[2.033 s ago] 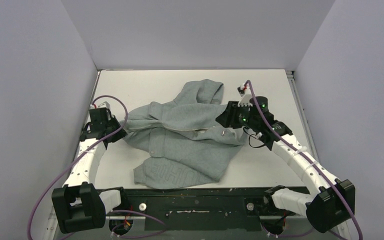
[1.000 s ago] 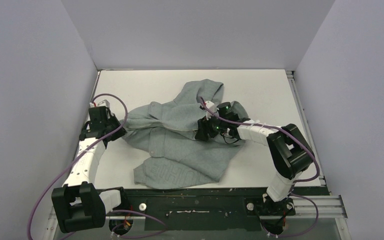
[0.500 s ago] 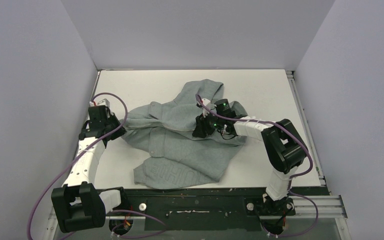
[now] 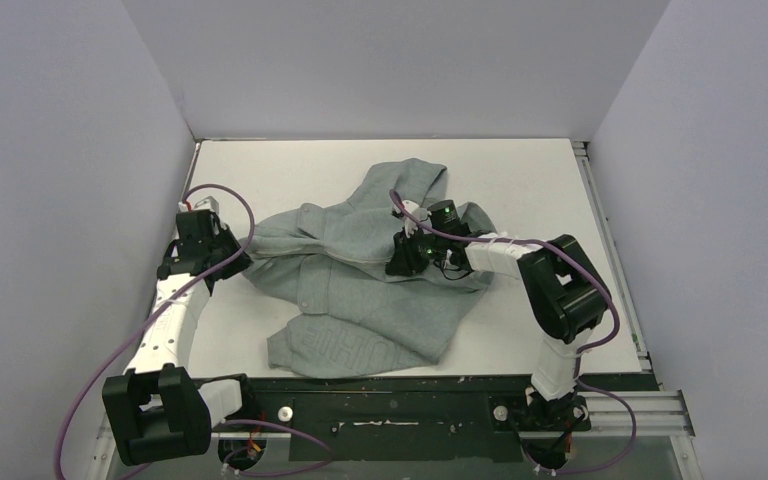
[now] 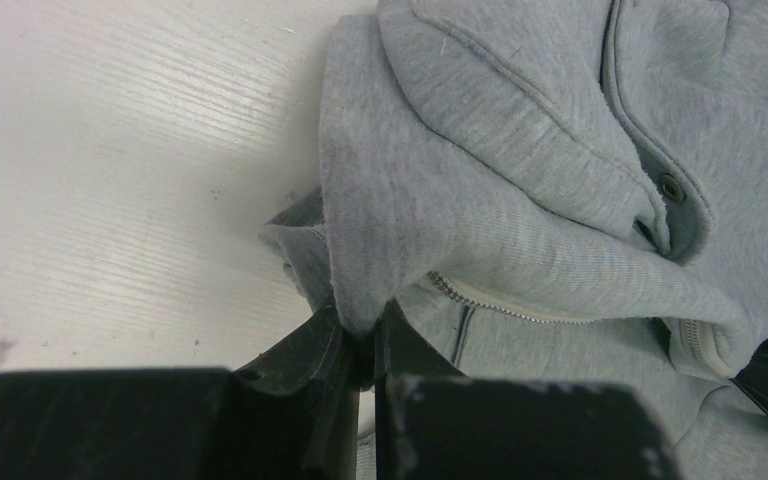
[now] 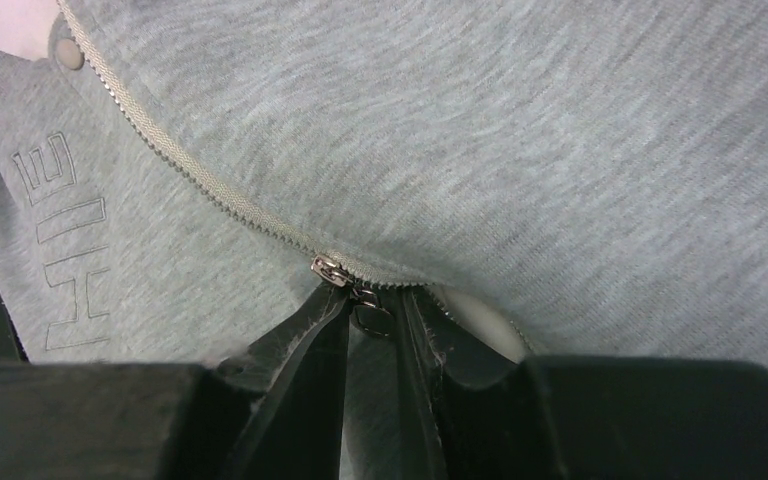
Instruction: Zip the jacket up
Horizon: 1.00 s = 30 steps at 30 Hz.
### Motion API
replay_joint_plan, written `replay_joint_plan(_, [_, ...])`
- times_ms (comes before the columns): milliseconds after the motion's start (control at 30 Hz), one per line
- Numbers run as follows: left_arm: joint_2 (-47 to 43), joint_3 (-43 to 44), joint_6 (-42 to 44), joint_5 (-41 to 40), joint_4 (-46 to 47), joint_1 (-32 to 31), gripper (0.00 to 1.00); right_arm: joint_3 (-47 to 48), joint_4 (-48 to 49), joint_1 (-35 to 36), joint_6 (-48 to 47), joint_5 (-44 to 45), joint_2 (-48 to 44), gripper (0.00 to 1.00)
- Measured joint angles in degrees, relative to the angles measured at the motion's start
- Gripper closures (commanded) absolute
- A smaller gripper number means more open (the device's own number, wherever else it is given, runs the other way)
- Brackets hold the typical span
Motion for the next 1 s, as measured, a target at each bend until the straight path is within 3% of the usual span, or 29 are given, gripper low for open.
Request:
replay_joint_plan(233, [0.5,1.7,0.0,0.0,-0.5,0.4,1.0,0.9,-5.4,-0.7,-1.0,0.9,-3.6,1.0])
replay_joint_plan(667, [4.4,14.2,-0.8,3.0,-1.5,0.8,1.0,16.4,-25.3,-3.3,-7.5,10.8,-4.9,1.0])
replay_joint_plan(1000, [4.5,17.4,-2.7,2.4,-3.9,0.7,1.0,16.9,-28.4,-6.0,-4.7,11.9,-4.8,1.0])
